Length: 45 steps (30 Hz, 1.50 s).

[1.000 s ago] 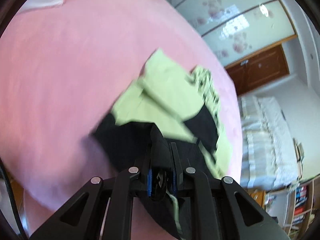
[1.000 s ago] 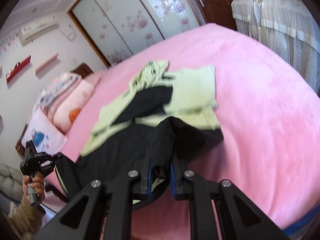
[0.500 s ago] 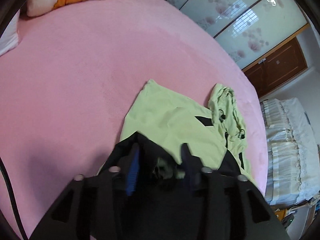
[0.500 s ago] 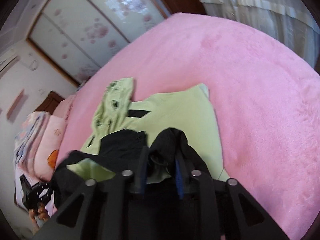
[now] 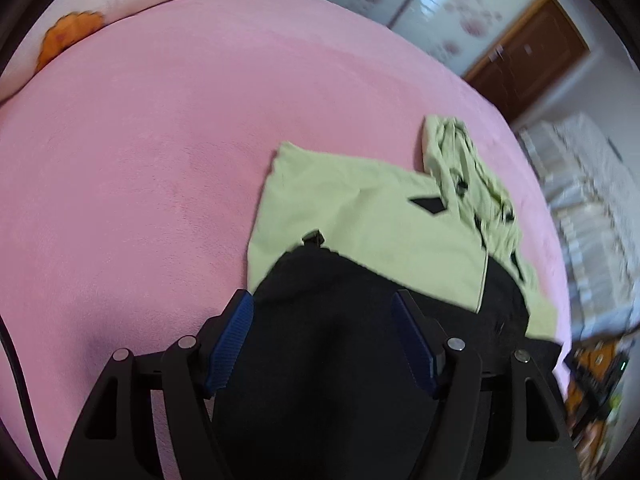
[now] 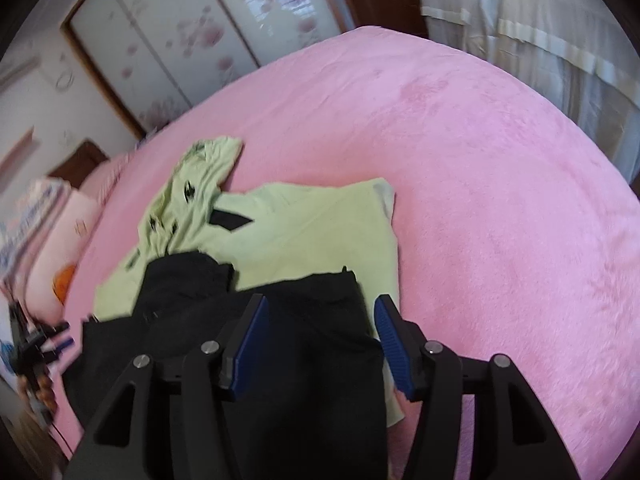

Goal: Fold large clothes
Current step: 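Lift the hem with both grippers and fold it toward the green hood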

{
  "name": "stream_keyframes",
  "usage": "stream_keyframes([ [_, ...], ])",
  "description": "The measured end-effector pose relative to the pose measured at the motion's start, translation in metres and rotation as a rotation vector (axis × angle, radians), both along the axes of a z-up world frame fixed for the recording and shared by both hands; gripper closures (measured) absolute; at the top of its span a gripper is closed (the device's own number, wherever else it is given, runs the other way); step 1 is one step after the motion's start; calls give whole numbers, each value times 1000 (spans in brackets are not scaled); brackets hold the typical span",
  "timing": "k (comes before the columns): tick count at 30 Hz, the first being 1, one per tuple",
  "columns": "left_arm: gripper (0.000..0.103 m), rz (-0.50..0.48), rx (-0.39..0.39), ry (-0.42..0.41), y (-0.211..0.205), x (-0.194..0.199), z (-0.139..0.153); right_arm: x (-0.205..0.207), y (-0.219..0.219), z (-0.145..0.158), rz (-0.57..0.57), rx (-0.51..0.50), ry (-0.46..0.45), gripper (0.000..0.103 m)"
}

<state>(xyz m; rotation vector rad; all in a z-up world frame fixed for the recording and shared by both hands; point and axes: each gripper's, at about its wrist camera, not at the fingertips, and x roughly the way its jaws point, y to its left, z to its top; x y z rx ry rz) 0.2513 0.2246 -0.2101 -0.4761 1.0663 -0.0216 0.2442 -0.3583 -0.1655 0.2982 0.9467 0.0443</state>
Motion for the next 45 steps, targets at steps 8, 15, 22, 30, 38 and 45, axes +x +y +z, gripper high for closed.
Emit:
stream_keyframes([
  [8,33,-175,185,67,-10,8,-18,21,10,-18,126,-53,80,47],
  [15,34,-195,200,105,-2,23,-35,39,10,-31,214,-49,150,48],
  [22,72,-243,247,135,-16,26,-43,41,16,-44,244,-100,172,62],
  [30,96,-101,440,36,-37,-9,-15,8,36,-35,199,-284,69,88],
  [38,96,-28,621,-88,-68,-51,19,-39,53,6,110,-406,-123,89],
  [45,101,140,717,-215,-59,-33,67,-26,53,42,11,-439,-240,90],
])
